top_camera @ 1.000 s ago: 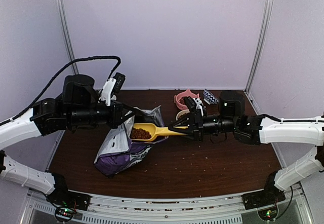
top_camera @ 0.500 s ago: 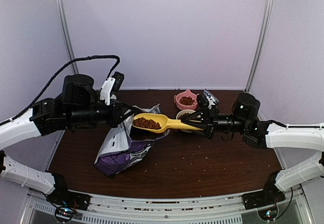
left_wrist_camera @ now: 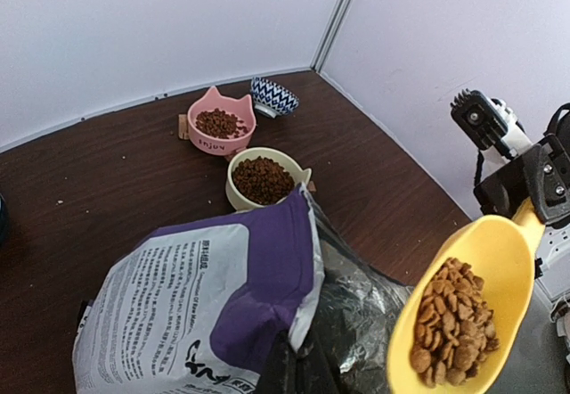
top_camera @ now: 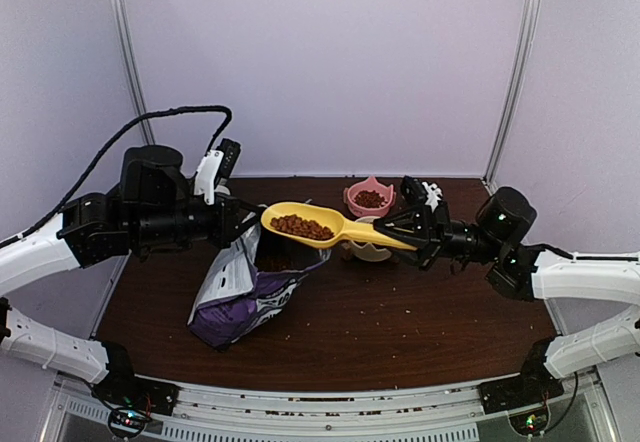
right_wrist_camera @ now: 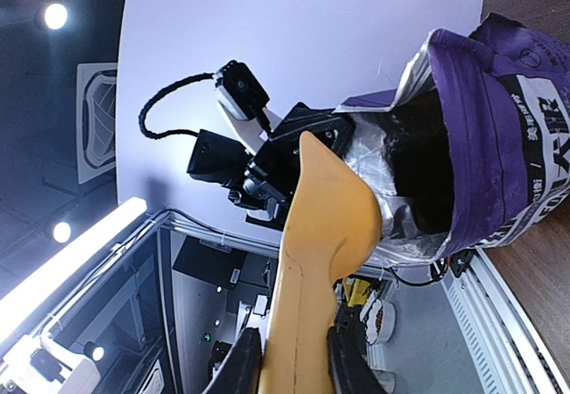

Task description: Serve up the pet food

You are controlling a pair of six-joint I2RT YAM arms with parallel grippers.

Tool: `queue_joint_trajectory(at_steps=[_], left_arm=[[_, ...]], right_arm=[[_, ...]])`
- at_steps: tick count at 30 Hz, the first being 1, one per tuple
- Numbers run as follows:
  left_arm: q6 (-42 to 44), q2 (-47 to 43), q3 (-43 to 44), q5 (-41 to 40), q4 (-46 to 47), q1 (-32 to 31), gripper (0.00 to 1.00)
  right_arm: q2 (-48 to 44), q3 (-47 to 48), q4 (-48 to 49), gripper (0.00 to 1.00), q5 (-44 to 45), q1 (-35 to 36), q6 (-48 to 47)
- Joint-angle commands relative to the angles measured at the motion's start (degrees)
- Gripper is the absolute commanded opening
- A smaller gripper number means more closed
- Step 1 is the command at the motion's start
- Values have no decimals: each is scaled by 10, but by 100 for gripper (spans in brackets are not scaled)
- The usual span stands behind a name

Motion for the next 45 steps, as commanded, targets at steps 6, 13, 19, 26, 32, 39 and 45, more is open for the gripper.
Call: queue_joint_trajectory(at_steps=[6,13,19,26,32,39,45], left_arm=[[-3,-16,16,-10,62,9,0],[-3,-17,16,-9,61,10,0],[0,-25,12,-15,58,12,0],[-6,-25,17,-28,36,18,0],[-5,-30,20,-31,28,21,0],[-7,-32,20,-31,20,25,0],[-5,-21,35,-31,19,28,0]], right_arm=[[-34,34,-67,0,23,-31,-55],[-63,44,-124,0,44,-87,-73],[-88,42,-191,0,79,-150,-95],[-81,38,-212,0,97,-227,-109],[-41,69,-237,0,99,-275,-150],[10,110,-262,0,99,-312,-185],[70,166,-320,0,104,-327,-244]])
